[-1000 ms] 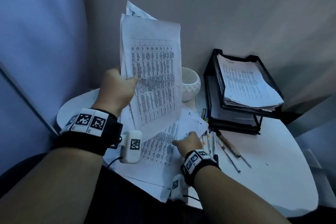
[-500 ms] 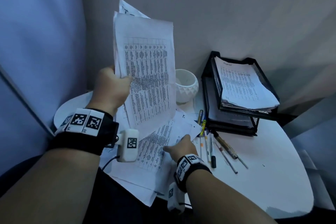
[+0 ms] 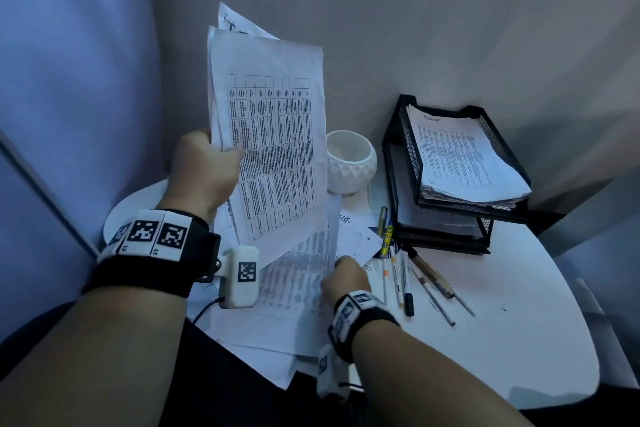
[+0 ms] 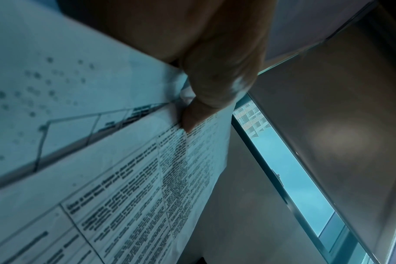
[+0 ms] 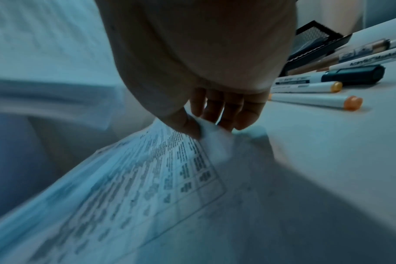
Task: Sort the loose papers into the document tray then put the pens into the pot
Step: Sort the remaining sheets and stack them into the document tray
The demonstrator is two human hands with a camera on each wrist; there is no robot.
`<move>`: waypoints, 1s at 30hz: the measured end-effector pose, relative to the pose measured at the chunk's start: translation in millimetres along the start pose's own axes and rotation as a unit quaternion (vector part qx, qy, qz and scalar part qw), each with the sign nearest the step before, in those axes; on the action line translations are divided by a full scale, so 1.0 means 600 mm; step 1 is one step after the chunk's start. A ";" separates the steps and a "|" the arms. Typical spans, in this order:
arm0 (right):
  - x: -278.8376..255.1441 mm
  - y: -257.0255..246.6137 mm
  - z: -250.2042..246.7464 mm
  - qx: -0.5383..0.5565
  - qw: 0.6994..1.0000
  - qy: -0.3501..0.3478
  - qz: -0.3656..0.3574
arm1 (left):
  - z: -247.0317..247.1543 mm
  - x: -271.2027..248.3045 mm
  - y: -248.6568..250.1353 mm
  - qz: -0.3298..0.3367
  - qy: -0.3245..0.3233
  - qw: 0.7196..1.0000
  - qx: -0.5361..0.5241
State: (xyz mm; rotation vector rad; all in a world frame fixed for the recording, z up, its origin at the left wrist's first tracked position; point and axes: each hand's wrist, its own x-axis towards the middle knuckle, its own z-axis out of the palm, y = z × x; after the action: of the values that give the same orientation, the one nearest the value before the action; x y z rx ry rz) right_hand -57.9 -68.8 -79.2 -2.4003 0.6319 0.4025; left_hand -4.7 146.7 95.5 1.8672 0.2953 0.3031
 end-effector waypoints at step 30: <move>-0.049 0.214 -0.297 0.487 0.872 -0.012 -0.049 | 0.170 -0.211 0.042 -0.070 -0.283 0.948 -0.126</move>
State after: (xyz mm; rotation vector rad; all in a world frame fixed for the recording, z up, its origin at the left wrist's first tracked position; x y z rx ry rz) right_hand -127.4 -260.8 6.5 -1.4402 0.5179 0.0263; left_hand -85.7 4.1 80.9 1.5902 -0.0084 -0.2854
